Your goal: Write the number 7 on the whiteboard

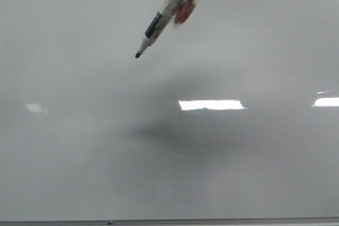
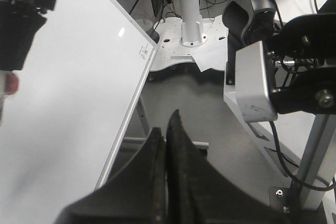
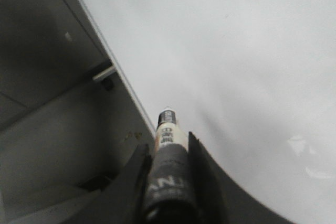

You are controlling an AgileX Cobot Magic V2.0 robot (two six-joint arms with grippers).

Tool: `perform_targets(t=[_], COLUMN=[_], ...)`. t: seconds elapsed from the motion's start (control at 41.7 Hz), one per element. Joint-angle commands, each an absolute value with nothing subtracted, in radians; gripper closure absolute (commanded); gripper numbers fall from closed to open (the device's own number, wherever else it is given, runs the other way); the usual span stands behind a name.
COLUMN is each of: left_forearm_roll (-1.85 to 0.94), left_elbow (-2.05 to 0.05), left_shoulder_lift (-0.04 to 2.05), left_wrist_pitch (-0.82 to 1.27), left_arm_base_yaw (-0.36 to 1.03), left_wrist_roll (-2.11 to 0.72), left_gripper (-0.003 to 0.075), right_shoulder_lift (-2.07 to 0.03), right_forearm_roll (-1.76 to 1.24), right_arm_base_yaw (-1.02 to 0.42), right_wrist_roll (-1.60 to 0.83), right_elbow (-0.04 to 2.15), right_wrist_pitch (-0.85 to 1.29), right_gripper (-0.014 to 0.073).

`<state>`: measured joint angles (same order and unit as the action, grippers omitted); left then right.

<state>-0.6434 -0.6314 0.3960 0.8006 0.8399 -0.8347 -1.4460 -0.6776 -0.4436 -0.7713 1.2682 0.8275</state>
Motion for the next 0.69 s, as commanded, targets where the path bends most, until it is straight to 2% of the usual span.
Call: perform_targets(t=[0.0,0.288,0.671], left_forearm_roll=[-0.688,-0.688,-0.688], left_elbow=[-0.657,-0.657,-0.657], left_shoulder_lift=[0.403,0.403,0.403], left_wrist_pitch=[0.732,0.732,0.732], left_arm_base_yaw=[0.849,0.849,0.849], left_wrist_roll=[-0.825,-0.825,-0.825], left_gripper=[0.0741,0.0741,0.0741], right_shoulder_lift=[-1.477,-1.646,-1.707], right_forearm_roll=[-0.774,-0.816,-0.798], right_arm_base_yaw=[-0.437,-0.437,-0.437], right_wrist_roll=[-0.773,-0.774,-0.774], right_elbow=[1.369,1.552,1.582], right_wrist_pitch=[0.725,0.623,0.55], right_gripper=[0.0662,0.0662,0.066])
